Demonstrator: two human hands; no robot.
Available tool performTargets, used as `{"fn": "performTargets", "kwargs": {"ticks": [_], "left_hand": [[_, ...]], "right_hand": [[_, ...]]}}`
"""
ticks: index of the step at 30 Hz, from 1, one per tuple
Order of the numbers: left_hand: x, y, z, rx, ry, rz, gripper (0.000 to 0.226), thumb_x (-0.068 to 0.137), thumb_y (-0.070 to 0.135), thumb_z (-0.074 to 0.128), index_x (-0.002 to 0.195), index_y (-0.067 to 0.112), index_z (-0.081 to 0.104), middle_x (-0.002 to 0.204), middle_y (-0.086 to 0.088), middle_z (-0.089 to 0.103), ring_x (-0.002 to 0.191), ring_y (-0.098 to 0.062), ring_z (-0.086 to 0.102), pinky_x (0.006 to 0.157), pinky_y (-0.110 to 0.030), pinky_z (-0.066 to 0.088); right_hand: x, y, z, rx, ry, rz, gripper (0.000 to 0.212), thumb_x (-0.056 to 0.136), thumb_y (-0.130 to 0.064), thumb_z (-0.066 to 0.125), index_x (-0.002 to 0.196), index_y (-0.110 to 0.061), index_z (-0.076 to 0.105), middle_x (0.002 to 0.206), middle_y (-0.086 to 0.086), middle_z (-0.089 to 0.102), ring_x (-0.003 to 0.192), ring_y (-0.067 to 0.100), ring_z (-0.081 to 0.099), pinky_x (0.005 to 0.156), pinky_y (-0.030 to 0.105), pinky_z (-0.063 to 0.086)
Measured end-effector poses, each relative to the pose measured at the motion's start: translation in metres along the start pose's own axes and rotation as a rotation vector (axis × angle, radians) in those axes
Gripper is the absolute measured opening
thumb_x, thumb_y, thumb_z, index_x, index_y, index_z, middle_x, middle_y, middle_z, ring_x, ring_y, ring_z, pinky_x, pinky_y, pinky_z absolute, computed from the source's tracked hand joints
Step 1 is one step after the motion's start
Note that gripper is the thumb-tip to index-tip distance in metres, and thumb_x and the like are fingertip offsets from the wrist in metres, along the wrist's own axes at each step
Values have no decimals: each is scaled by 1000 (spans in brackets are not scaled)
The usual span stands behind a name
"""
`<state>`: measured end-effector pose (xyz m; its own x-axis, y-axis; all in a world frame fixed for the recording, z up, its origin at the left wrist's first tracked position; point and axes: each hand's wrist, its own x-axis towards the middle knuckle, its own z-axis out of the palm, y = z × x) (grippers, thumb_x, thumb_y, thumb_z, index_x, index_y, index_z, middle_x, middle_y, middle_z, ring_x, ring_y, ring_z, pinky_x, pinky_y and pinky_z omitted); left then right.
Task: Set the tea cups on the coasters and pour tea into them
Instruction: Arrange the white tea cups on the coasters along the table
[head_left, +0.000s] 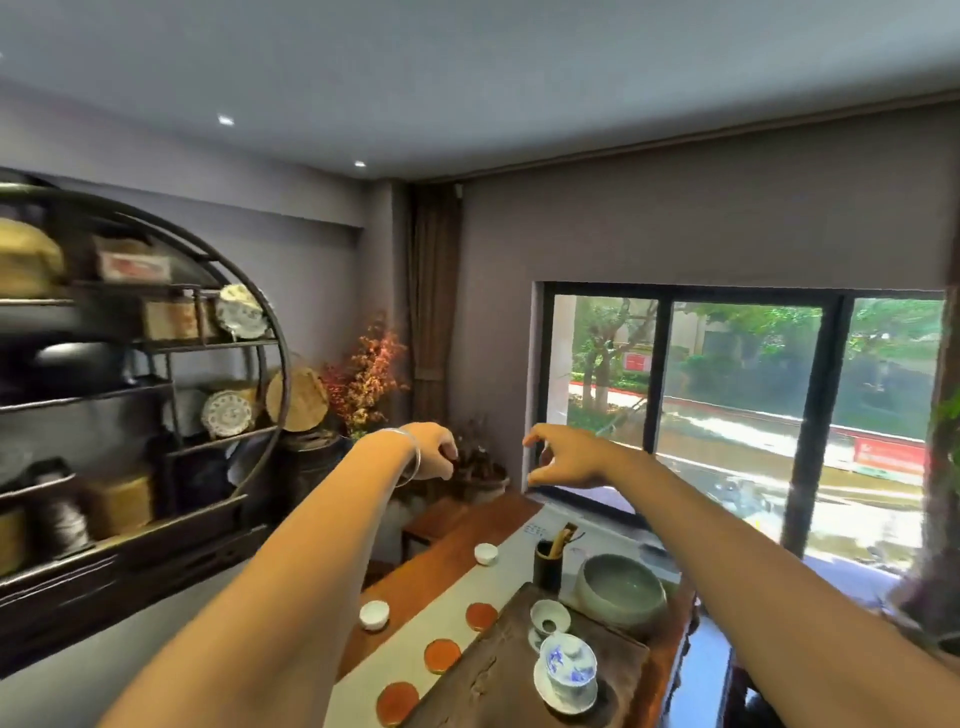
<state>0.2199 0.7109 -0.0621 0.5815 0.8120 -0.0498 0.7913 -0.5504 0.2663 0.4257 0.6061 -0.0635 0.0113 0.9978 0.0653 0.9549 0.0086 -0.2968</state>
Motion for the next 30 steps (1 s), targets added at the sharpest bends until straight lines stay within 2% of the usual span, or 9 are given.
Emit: {"fn": "performTargets", "kwargs": {"ticks": [3,7,12,17,21,26,30], "left_hand": [[36,-24,-1,-18,11,-118,41,84,24,60,125,19,54,128,-3,55,113,-20,52,84,-26,41],[69,-55,-2,-55,8,-303,41,86,23,58,126,18,53,129,-4,54,114,-21,52,86,-28,42],[75,-89,5,-108,86,-467,39,83,23,59,122,21,55,124,-2,56,108,-19,54,84,-28,43],[51,-121,25,-155,102,-631,40,81,23,58,120,23,56,121,-1,58,97,-15,52,79,-27,41],[19,-142,41,-138,115,-729,39,81,22,56,120,21,56,121,-2,59,98,-17,53,80,-26,40],[-16,-168,52,-153,134,-813,33,80,24,56,113,21,60,113,-1,62,89,-14,53,77,-27,42],[-31,-188,61,-190,153,-851,38,81,23,55,119,23,57,118,-1,57,94,-14,50,80,-28,42]], "right_hand": [[73,11,6,2,-46,-123,56,87,-32,67,136,-18,44,127,11,58,106,23,58,88,31,48],[151,17,15,8,-157,-266,57,88,-33,67,137,-19,43,126,10,59,108,22,59,89,30,46],[214,8,35,24,-251,-425,57,88,-33,67,137,-19,43,126,10,60,109,22,58,91,31,45],[248,-12,70,59,-338,-539,57,88,-34,68,136,-19,43,125,10,61,106,19,58,88,28,45],[258,-36,94,70,-352,-630,57,87,-35,69,135,-17,45,120,9,63,108,21,60,91,32,47],[262,-65,120,94,-404,-686,59,86,-37,69,136,-21,44,117,3,63,100,16,58,82,27,45],[266,-86,137,123,-405,-723,59,85,-36,70,136,-22,44,116,2,63,100,16,59,83,27,46]]}}
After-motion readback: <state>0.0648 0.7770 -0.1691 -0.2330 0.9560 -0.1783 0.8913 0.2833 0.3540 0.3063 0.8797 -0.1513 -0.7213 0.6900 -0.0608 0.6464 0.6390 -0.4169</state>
